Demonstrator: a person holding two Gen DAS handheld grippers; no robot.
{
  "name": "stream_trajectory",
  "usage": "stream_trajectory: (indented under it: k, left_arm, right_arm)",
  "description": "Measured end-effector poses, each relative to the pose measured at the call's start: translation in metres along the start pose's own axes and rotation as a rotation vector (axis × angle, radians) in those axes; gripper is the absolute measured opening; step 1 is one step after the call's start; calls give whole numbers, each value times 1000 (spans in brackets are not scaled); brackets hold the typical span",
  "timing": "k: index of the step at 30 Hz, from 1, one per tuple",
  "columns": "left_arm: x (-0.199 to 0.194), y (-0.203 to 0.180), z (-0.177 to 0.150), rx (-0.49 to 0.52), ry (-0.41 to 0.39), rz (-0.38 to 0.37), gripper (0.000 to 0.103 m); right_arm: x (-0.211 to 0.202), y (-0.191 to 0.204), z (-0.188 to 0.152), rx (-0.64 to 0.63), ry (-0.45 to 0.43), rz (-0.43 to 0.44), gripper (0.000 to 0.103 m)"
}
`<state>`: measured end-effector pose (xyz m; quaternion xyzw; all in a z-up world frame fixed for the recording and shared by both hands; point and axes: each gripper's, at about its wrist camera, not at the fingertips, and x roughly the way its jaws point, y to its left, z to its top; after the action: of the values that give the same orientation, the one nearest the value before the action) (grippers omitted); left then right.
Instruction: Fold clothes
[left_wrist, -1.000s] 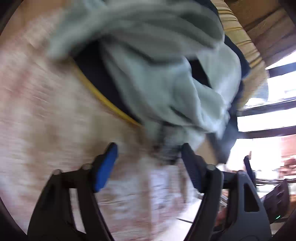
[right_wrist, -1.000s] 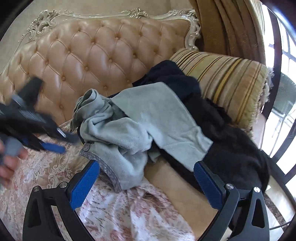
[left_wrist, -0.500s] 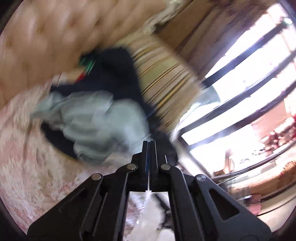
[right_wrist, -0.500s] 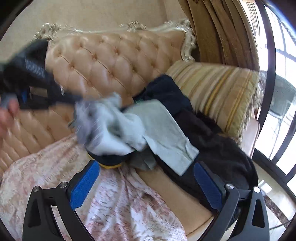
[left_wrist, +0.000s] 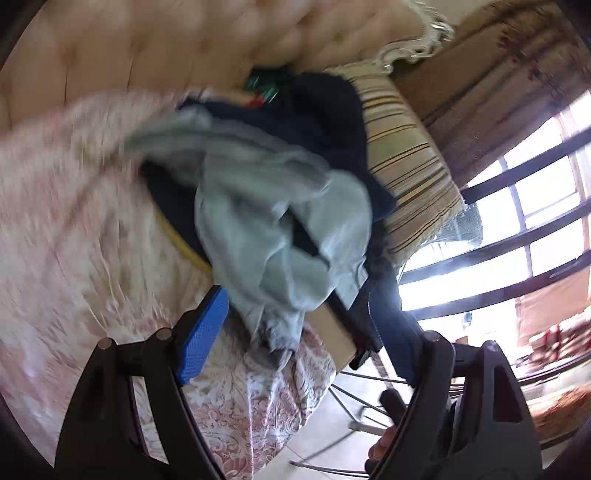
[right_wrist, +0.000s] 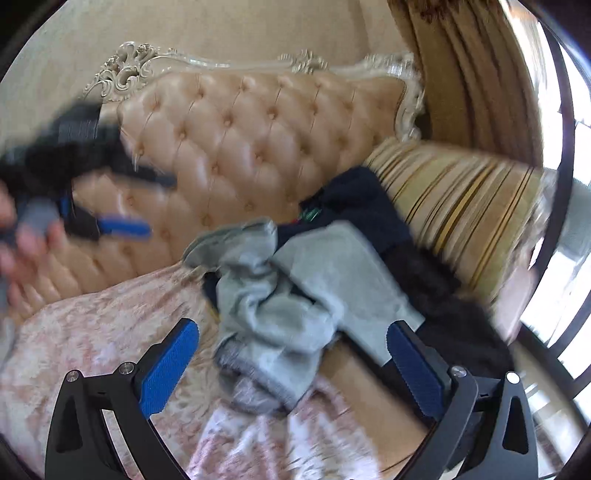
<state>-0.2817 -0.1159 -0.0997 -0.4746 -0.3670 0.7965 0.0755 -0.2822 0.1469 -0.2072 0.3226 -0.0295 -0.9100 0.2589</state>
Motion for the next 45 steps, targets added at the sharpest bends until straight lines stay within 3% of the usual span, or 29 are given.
stream_trajectory:
  k: [3, 6, 7, 10, 12, 13, 16, 25, 30, 33, 37, 42, 45]
  left_arm:
    - [36, 35, -20, -88, 85, -35, 81]
    - [68, 46, -31, -113, 144, -9, 75]
    - [74, 44, -33, -109, 159, -20, 64]
    - [90, 38, -37, -93, 198, -57, 42]
    - [95, 35, -37, -86, 209, -42, 31]
    - [97, 34, -36, -90, 215, -41, 12]
    - [84, 30, -34, -63, 195, -78, 11]
    - [-6, -21, -10, 109, 65, -169, 11]
    - [-72, -69, 11, 233, -29, -185, 11]
    - [-119, -97, 22, 321, -75, -232, 11]
    - [-177, -113, 19, 372, -131, -258, 11]
    - [-247, -121, 9, 404, -202, -268, 11]
    - [-289, -126, 3, 423, -245, -273, 11]
  right_arm:
    - [18, -11, -11, 90, 39, 53, 103]
    - [28, -22, -20, 185, 49, 108, 103]
    - [32, -29, -23, 229, 58, 136, 103]
    - [46, -42, -28, 309, 91, 203, 103]
    - [60, -50, -32, 370, 127, 285, 103]
    - [66, -53, -34, 396, 144, 322, 103]
    - [78, -54, -37, 402, 174, 335, 103]
    - [71, -56, -30, 477, 129, 520, 103]
    - [46, -30, -2, 347, 47, 481, 103]
    - [26, -8, 28, 205, -15, 399, 103]
    - [-5, 16, 67, 118, -88, 433, 103]
    - [-37, 43, 98, 69, -155, 405, 103]
    - [-63, 62, 113, 50, -214, 438, 103]
